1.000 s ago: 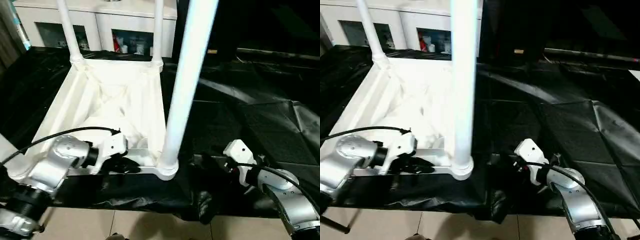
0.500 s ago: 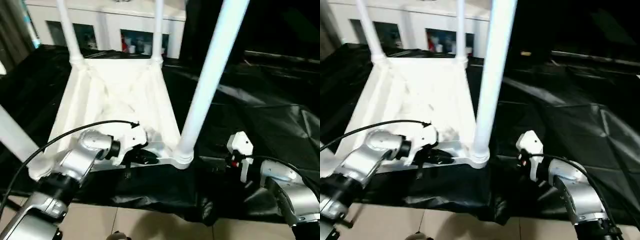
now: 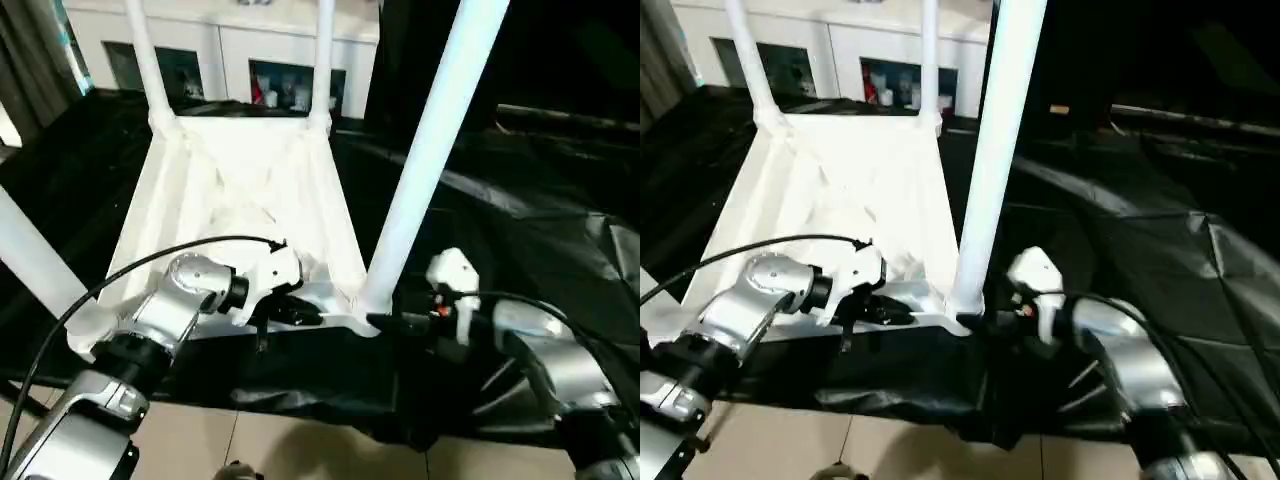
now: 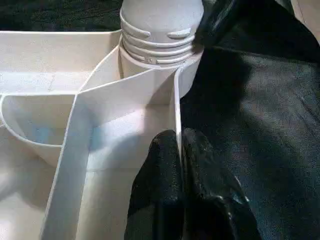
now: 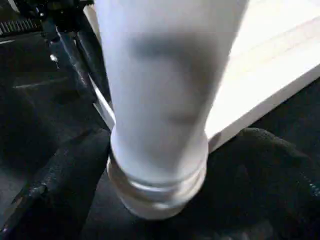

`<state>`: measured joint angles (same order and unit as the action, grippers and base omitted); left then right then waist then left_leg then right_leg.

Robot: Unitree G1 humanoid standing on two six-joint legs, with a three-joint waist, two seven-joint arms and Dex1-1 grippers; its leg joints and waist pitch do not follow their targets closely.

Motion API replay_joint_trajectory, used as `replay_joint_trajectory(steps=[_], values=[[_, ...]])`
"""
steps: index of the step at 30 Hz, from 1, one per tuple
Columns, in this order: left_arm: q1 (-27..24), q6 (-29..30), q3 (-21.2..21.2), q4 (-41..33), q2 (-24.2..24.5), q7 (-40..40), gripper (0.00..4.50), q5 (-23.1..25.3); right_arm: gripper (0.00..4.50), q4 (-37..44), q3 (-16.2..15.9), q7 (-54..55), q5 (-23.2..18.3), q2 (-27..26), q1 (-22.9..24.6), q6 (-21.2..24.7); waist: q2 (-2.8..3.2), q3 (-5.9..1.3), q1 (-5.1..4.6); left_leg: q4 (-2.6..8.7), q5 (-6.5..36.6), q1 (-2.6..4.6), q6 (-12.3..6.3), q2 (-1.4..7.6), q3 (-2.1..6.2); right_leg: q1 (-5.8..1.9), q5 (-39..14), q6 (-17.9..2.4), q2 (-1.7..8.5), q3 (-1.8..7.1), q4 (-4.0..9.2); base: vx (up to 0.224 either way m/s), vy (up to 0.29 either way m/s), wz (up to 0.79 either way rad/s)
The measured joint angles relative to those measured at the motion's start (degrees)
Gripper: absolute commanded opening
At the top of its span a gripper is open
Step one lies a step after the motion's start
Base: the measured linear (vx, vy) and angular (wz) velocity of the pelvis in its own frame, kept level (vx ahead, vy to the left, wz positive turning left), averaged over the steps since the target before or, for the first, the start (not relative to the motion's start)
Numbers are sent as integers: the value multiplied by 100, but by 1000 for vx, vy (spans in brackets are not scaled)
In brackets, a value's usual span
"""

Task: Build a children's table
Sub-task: Rotate leg to tighten

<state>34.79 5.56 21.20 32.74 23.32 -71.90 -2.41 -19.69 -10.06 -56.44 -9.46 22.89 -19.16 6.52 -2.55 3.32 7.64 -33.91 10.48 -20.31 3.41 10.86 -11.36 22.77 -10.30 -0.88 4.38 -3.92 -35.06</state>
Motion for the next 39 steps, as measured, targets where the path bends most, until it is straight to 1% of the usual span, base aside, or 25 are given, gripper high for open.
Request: replay_joint_trajectory(steps=[4, 5, 7, 8, 11, 13, 14, 16, 17, 19, 24, 25, 26, 28, 29, 33, 35, 36, 39], values=[[63, -53, 4, 117, -46, -29, 0, 15, 445, -200, -36, -1, 33, -96, -124, -52, 0, 0, 42, 0, 0, 0, 0, 1, 0, 0, 8, -13, 0, 0, -1, 0, 0, 0], [72, -65, 4, 141, -55, -37, 0, 19, 429, -239, -42, -1, 36, -125, -150, -70, 0, 0, 46, 0, 0, 1, 0, 1, 0, 0, 8, -13, 0, 0, -1, 0, 0, 0], [76, -87, 3, 158, -66, -39, 0, 24, 429, -333, -49, -2, 37, -152, -178, -92, 0, 0, 50, 0, 0, 1, 0, 1, 0, 0, 8, -13, 0, 0, -1, 0, 0, 0], [79, -92, 2, 167, -65, -41, 0, 27, 401, -365, -51, -6, 37, -154, -184, -100, 0, 0, 52, 0, 0, 1, 0, 1, 0, 0, 8, -13, 0, 0, -1, 0, 0, 0], [99, -97, -2, 201, -63, -47, 0, 28, 389, -467, -56, -64, 37, -172, -250, -121, 0, 0, 46, 0, 0, 1, 0, 1, 0, 1, 7, -12, 0, -1, -2, 0, 0, 0], [105, -97, -2, 211, -63, -47, 0, 32, 359, -524, -56, -94, 35, -190, -255, -180, 0, 0, 46, 0, 0, 2, 0, 2, 0, 1, 6, -9, 0, -2, -2, 0, 0, 0], [110, -97, -3, 222, -64, -49, 0, 31, 359, -533, -56, -110, 35, -193, -255, -202, 0, 0, 46, 1, 0, 2, 0, 2, 0, 2, 5, -7, 0, -2, -3, 0, 0, 0], [120, -99, -4, 244, -68, -53, 0, 31, 337, -553, -57, -143, 35, -201, -256, -228, 0, 0, 46, 1, 0, 2, 0, 2, 1, 1, 5, -7, 0, -3, -3, 0, 0, 0], [124, -99, -5, 251, -67, -62, 0, 31, 337, -572, -57, -159, 33, -209, -256, -243, 0, 0, 43, 1, 0, 2, 0, 2, 1, 1, 5, -7, 0, -2, -2, 0, 0, 0], [126, -99, -11, 257, -65, -73, 0, 32, 311, -576, -58, -174, 32, -217, -256, -256, 0, 0, 41, 1, 0, 2, 0, 2, 1, 2, 5, -7, 0, -3, -3, 0, 0, 0], [133, -117, -66, 338, -88, -72, 0, 27, 281, -651, -27, -115, -3, -323, -255, -280, 0, 0, 27, 2, 0, 8, 1, 2, 1, 1, 6, -8, 0, -2, -4, 0, 0, 0], [167, -153, -74, 412, -141, 17, 0, 50, 279, -721, 31, 8, -3, -403, -256, -295, 0, 0, 22, 3, 0, 12, 1, 2, 1, -3, 7, -10, 0, -3, -4, 0, 0, 0], [257, -184, -90, 562, -235, 259, 0, 121, 277, -865, 152, 358, 3, -568, -276, -327, 2, 0, 13, 3, 0, 17, 1, 1, 0, -5, 10, -13, 0, -2, -5, 0, 0, 0], [368, -193, -131, 774, -425, 635, 0, 227, 276, -1075, 280, 853, 49, -767, -340, -365, 5, -2, 1, 3, 0, 21, 1, 1, 1, -9, 11, -14, 0, -3, 1, 0, 0, 0], [453, -161, -181, 945, -628, 1024, 0, 322, 275, -1261, 422, 1380, 95, -967, -415, -366, 7, -4, -18, 2, 0, 28, 1, 0, 2, -16, 11, -13, 0, -3, 1, 0, 0, 0], [674, 15, -255, 1346, -1151, 1941, 0, 492, 275, -1565, 739, 2749, 199, -1495, -598, -273, 38, -24, -117, 1, 0, 30, 1, -5, 5, -28, 9, -10, 3, -3, 17, 0, 0, 0], [786, 49, -262, 1550, -1405, 2374, 0, 572, 275, -1662, 847, 3350, 295, -1660, -676, -232, 49, -32, -131, 1, 0, 35, 1, -10, 9, -40, 8, -9, 5, -4, 27, 0, 0, 0], [817, 52, -264, 1618, -1479, 2485, 0, 599, 275, -1679, 853, 3475, 343, -1687, -705, -229, 56, -36, -133, 1, 0, 37, 0, -10, 10, -44, 8, -9, 5, -5, 30, 0, 0, 0], [855, 19, -278, 1782, -1611, 2599, 0, 638, 275, -1718, 853, 3595, 504, -1709, -729, -264, 111, -73, -140, 7, 2, 37, -2, -10, 12, -62, 8, -8, 5, -9, 60, 0, 0, 0]])
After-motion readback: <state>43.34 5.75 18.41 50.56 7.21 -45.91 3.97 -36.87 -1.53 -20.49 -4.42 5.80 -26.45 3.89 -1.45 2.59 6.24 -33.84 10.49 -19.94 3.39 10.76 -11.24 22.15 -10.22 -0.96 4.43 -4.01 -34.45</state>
